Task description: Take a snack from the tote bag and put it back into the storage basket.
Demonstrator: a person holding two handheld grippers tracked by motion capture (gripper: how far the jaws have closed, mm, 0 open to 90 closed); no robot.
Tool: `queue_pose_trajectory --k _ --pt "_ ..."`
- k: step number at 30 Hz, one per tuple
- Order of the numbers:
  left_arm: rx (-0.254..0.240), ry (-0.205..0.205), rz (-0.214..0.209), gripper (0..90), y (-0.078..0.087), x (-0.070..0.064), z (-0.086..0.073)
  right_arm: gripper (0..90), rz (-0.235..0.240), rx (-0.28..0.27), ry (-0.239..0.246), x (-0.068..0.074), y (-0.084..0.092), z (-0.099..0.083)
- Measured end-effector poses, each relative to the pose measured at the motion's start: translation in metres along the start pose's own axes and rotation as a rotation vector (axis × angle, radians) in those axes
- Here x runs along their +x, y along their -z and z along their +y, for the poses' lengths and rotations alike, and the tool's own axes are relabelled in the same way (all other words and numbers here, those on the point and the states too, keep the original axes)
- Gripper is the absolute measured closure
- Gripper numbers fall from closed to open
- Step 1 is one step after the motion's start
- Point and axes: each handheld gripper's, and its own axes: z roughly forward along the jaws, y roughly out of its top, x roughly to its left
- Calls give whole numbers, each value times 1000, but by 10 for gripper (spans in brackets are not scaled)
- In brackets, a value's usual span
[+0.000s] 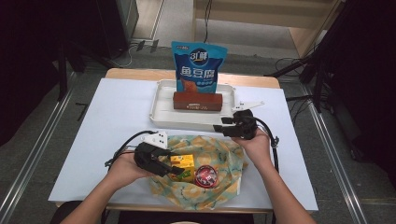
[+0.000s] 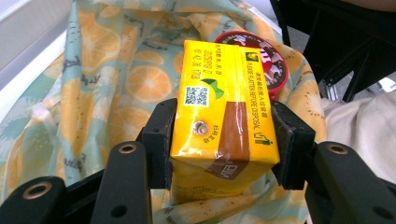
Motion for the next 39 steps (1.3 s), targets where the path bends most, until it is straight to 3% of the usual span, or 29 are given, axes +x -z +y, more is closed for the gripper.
queue_pose_trajectory --k 7,16,24,39 --pt "-4 25 29 506 6 2 2 490 10 8 7 2 -1 0" --pt "-20 29 42 507 15 0 4 485 17 6 6 2 -1 0" --pt "-38 56 49 507 24 0 6 474 25 10 15 3 -3 0" --pt "-50 53 79 508 37 -4 11 469 28 18 21 5 -4 0"
